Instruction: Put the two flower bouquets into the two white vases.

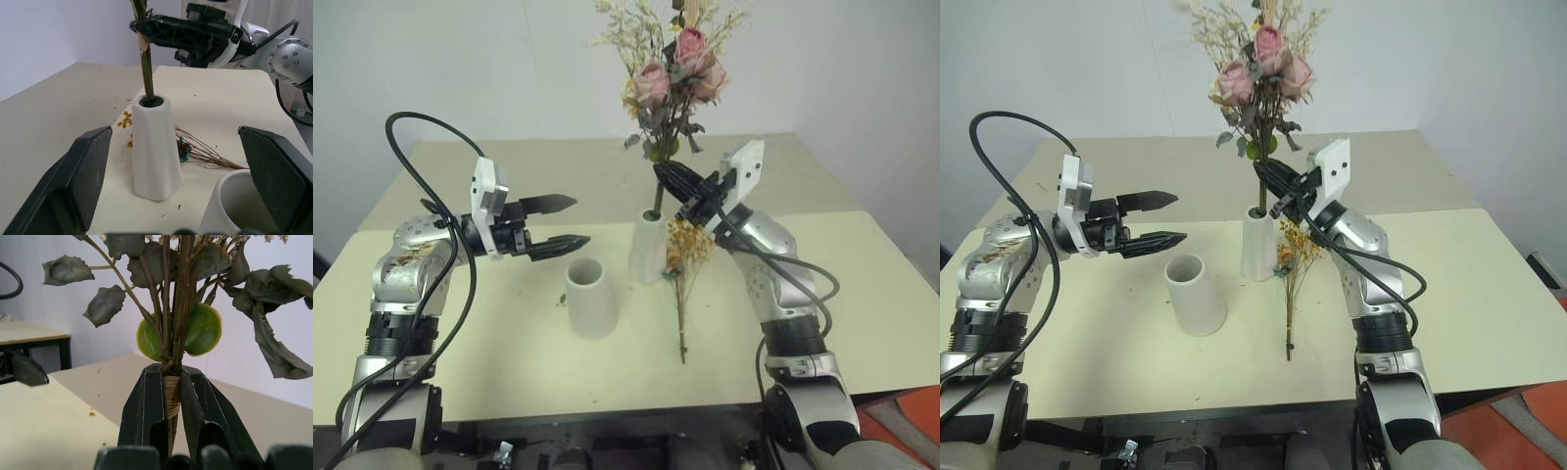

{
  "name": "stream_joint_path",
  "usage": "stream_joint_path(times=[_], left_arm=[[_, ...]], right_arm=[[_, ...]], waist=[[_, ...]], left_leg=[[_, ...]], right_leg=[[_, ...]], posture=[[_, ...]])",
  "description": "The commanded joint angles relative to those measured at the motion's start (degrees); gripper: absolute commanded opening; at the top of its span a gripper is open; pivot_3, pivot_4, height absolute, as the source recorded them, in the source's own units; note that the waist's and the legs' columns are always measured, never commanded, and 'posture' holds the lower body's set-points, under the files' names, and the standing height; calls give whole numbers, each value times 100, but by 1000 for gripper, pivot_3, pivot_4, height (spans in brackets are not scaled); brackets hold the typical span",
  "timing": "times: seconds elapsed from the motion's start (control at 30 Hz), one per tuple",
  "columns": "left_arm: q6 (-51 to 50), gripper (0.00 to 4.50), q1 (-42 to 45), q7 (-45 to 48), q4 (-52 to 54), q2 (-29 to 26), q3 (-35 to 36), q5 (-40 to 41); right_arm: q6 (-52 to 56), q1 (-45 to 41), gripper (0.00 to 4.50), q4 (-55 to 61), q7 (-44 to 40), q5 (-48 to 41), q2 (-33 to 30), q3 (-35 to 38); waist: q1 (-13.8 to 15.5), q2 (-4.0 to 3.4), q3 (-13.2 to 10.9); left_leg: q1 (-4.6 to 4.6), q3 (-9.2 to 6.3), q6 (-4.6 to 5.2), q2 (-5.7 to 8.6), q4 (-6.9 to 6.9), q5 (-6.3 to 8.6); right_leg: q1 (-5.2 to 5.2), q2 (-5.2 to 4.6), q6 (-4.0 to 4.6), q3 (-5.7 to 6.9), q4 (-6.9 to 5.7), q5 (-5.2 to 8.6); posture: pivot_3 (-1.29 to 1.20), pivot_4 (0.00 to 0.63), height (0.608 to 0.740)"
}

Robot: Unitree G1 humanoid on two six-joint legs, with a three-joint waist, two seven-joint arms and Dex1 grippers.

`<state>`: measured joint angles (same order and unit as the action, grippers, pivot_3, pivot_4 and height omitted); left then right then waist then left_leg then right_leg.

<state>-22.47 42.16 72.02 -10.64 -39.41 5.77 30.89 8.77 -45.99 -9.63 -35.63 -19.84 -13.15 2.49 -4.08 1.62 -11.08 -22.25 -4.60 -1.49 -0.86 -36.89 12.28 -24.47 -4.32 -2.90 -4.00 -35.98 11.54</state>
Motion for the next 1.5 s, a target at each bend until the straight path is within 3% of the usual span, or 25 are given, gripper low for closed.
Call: stream_joint_path(times=[0.03, 0.9, 1.3, 1.33, 1.5], left_arm=[[19, 4500, 48, 4, 175, -65, 104, 51], [19, 4500, 37, 73, 165, -101, 99, 35], [19, 4500, 66, 56, 139, -67, 73, 23], [23, 4500, 76, 54, 132, -57, 67, 20], [37, 4500, 98, 61, 103, -16, 44, 17]], right_arm=[[-261, -13, 254, 154, -28, 9, 27, 18], [-853, 391, 254, -301, -150, 266, 360, -176], [-604, 501, 4250, 201, -233, 221, 225, -179], [-546, 513, 4476, 289, -245, 209, 193, -184], [-86, 598, 4476, 833, -291, 43, -83, -94]], waist=[[-1, 0, 0], [2, 0, 0], [6, 0, 0], [5, 0, 0], [9, 0, 0]], left_leg=[[1, 0, 0, -1, 0, 0], [1, 0, 0, -1, 0, 0], [1, 0, 0, 0, 0, 0], [0, 0, 0, 0, 0, 0], [2, 0, 0, 0, 0, 0]], right_leg=[[0, 1, 0, 0, 0, 0], [0, 1, 1, 0, -1, 0], [0, 1, 1, 0, -1, 0], [0, 0, 1, 0, -1, 0], [0, 0, -1, 0, -2, 1]], posture=[[0, 150, 740], [0, 150, 740], [0, 150, 740], [0, 150, 740], [0, 150, 740]])
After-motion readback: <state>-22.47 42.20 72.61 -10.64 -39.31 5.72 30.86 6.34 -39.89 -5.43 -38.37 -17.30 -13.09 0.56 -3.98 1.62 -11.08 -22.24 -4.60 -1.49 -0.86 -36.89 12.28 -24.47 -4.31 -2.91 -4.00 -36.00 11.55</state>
